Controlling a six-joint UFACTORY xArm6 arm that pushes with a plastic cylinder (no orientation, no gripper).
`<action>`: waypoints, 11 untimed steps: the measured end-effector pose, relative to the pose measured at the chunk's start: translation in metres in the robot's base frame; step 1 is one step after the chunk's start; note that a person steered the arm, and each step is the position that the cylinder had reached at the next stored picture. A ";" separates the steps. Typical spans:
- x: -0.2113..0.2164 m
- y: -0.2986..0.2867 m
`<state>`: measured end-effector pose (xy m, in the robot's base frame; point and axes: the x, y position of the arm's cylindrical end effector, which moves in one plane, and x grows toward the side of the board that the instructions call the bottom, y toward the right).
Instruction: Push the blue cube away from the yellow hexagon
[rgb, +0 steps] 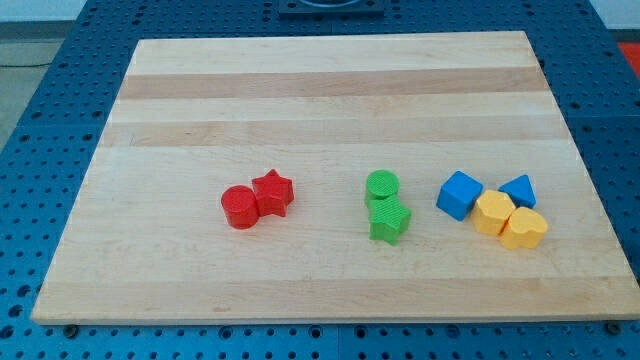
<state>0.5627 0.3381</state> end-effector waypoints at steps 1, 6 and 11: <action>0.038 -0.042; -0.006 -0.209; -0.121 -0.180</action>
